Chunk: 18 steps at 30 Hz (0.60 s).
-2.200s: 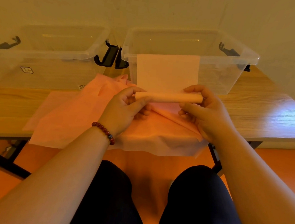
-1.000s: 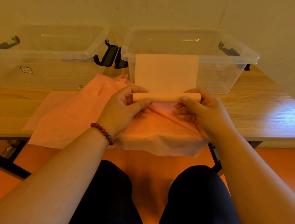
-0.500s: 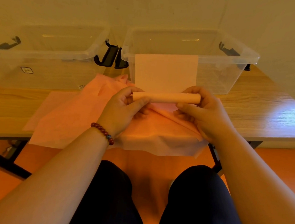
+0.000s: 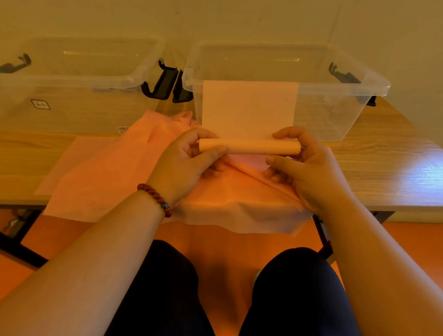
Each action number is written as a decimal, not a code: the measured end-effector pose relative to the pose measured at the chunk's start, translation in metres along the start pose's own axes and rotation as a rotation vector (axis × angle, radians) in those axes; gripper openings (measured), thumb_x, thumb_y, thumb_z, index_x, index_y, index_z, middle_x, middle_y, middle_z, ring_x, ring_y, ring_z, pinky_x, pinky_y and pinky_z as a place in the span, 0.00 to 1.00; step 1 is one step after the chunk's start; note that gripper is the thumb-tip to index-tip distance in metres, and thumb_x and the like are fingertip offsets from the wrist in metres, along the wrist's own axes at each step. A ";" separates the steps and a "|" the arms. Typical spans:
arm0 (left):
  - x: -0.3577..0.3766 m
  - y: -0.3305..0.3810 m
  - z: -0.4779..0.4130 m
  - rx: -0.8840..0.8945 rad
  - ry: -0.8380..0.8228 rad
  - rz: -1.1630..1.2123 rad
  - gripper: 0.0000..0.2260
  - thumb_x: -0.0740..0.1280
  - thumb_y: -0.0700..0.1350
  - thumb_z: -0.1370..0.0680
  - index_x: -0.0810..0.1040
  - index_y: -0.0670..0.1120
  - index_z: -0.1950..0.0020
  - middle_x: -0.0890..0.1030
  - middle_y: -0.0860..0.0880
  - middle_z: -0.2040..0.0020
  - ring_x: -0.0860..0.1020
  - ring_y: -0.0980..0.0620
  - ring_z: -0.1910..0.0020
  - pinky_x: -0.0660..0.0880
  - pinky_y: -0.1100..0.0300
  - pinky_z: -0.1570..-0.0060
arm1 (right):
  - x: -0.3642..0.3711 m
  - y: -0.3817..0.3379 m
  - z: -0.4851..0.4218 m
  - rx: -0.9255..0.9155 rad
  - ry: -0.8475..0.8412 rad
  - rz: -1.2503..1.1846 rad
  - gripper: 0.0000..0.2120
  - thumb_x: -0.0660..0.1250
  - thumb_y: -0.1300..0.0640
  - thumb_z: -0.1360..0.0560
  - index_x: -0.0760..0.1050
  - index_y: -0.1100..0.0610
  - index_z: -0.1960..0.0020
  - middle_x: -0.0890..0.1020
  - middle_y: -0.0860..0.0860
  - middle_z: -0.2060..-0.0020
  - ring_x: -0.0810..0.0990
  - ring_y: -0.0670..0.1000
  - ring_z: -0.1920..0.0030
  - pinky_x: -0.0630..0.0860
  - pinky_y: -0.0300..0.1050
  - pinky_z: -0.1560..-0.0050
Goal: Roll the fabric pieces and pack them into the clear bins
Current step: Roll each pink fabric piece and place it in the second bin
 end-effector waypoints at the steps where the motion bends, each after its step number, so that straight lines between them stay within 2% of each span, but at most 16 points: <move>1: 0.000 0.001 0.000 0.005 -0.002 0.003 0.07 0.68 0.40 0.24 0.76 0.51 0.51 0.82 0.52 0.61 0.81 0.56 0.66 0.77 0.64 0.65 | 0.000 0.000 0.000 -0.007 0.003 0.013 0.10 0.69 0.65 0.25 0.76 0.53 0.49 0.82 0.50 0.68 0.83 0.51 0.64 0.79 0.40 0.63; 4: 0.001 0.002 0.001 0.019 -0.010 0.020 0.13 0.69 0.35 0.26 0.75 0.52 0.49 0.81 0.52 0.59 0.81 0.58 0.65 0.78 0.65 0.63 | 0.001 -0.001 0.001 -0.015 0.022 0.042 0.01 0.67 0.59 0.22 0.76 0.55 0.51 0.82 0.50 0.68 0.83 0.51 0.65 0.78 0.40 0.64; 6: 0.001 0.004 0.001 0.025 -0.015 0.008 0.12 0.69 0.35 0.25 0.76 0.52 0.50 0.81 0.53 0.60 0.81 0.58 0.65 0.78 0.66 0.62 | 0.001 -0.002 0.001 0.001 0.023 0.018 0.02 0.66 0.58 0.22 0.76 0.56 0.50 0.83 0.50 0.67 0.84 0.51 0.63 0.79 0.40 0.64; 8: 0.001 0.005 0.002 0.027 -0.019 -0.005 0.11 0.68 0.36 0.24 0.75 0.52 0.50 0.80 0.52 0.59 0.80 0.59 0.66 0.78 0.66 0.63 | 0.002 -0.002 0.001 0.013 0.009 0.003 0.06 0.67 0.60 0.23 0.74 0.55 0.46 0.84 0.50 0.66 0.84 0.51 0.62 0.80 0.41 0.62; 12: 0.004 0.005 0.001 0.048 -0.071 -0.083 0.09 0.66 0.39 0.22 0.73 0.53 0.47 0.80 0.49 0.56 0.80 0.59 0.64 0.77 0.67 0.63 | 0.005 0.000 0.000 0.015 -0.028 0.090 0.23 0.71 0.63 0.26 0.69 0.48 0.36 0.82 0.53 0.64 0.82 0.49 0.63 0.80 0.41 0.59; 18: 0.005 0.003 0.001 0.038 -0.086 -0.142 0.09 0.65 0.41 0.21 0.71 0.54 0.45 0.80 0.49 0.57 0.81 0.59 0.63 0.78 0.66 0.62 | 0.004 0.004 -0.001 0.038 -0.085 0.101 0.32 0.71 0.63 0.27 0.64 0.44 0.30 0.81 0.54 0.61 0.80 0.50 0.61 0.78 0.41 0.59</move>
Point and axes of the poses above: each hand's wrist, its own z-axis away from the middle knuckle, its own x-axis out of the palm, y = z × x, the point moved 5 cm from there along -z, towards the middle knuckle
